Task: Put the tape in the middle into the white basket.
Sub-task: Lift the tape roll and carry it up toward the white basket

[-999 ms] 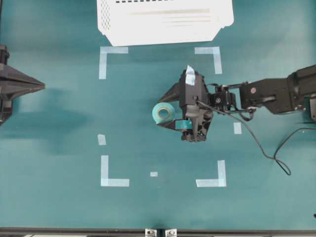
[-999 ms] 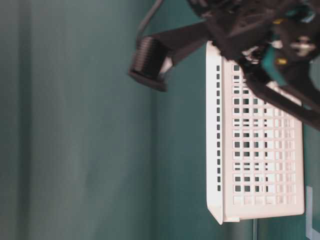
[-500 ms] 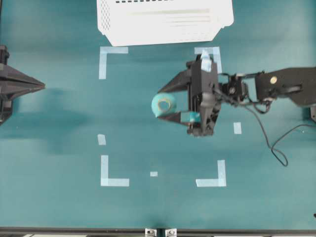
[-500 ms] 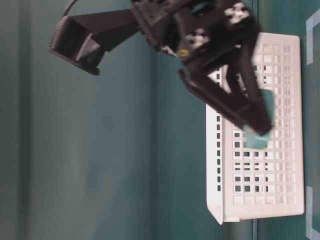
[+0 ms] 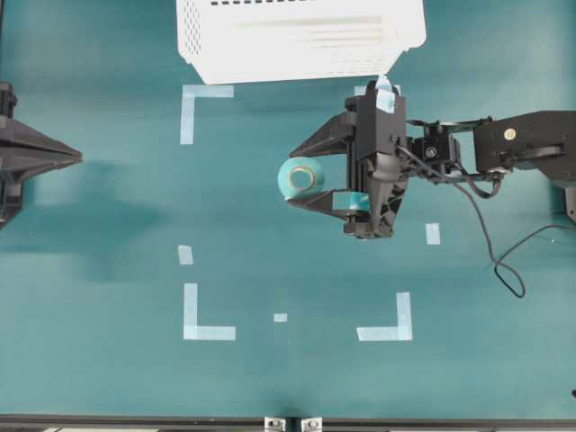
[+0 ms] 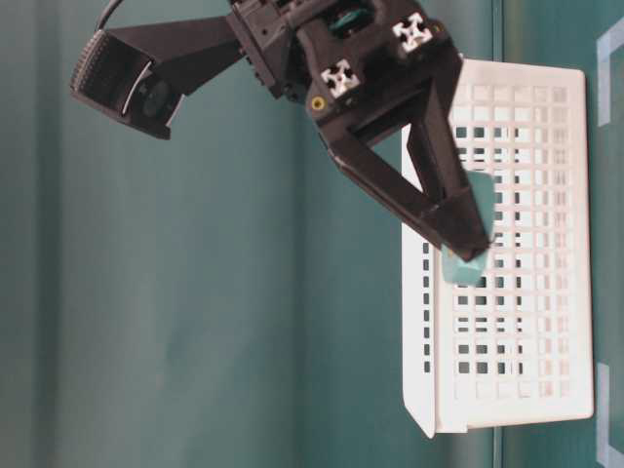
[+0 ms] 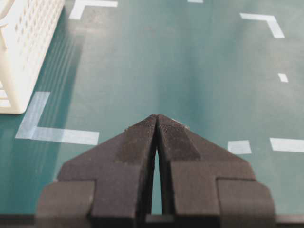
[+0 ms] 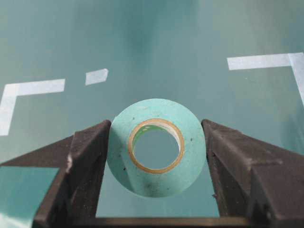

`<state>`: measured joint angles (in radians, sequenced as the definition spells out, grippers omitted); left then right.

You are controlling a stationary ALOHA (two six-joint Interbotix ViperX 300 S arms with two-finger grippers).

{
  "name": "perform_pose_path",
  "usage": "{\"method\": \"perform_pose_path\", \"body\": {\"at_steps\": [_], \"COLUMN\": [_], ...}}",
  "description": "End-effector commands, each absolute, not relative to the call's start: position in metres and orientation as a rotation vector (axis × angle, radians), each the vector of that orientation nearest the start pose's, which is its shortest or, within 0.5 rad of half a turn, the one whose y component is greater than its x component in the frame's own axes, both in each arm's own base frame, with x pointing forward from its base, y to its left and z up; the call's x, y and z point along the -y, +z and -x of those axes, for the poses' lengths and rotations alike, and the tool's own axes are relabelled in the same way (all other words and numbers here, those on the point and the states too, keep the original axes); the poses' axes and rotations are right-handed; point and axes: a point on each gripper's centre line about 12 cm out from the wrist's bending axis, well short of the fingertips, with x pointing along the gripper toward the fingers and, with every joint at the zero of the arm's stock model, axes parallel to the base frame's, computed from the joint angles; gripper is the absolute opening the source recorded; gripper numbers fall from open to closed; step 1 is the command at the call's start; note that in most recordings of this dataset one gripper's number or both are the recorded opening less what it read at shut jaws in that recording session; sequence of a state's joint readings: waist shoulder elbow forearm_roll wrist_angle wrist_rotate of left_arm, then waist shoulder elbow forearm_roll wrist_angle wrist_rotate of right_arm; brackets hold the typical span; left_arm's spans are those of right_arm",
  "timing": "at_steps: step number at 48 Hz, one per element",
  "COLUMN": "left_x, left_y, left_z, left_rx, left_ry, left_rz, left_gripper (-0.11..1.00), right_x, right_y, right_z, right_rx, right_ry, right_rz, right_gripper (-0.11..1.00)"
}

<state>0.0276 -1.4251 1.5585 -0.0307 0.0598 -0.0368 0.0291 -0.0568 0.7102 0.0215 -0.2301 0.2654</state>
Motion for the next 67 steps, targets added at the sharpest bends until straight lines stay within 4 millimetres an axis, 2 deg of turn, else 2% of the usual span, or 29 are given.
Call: {"method": "perform_pose_path", "body": {"at_steps": [1, 38, 67], "left_x": [-0.004, -0.004, -0.004], "left_y": [0.171, 0.171, 0.171], "left_z": [-0.126, -0.126, -0.126], "left_rx": [-0.18, -0.18, -0.18], "left_ry": [0.037, 0.035, 0.035], "left_rz": [0.072, 0.072, 0.07], "left_gripper": [-0.11, -0.11, -0.11], "right_x": [0.0, 0.116, 0.168], "right_y": [0.216, 0.23, 0.23], "right_z": [-0.388, -0.363, -0.341], "right_rx": [-0.374, -0.331, -0.315], "right_ry": [-0.056, -0.333, -0.48], "right_rz": [-0.279, -0.256, -0.279], "right_gripper": [0.66, 0.66, 0.66]}}
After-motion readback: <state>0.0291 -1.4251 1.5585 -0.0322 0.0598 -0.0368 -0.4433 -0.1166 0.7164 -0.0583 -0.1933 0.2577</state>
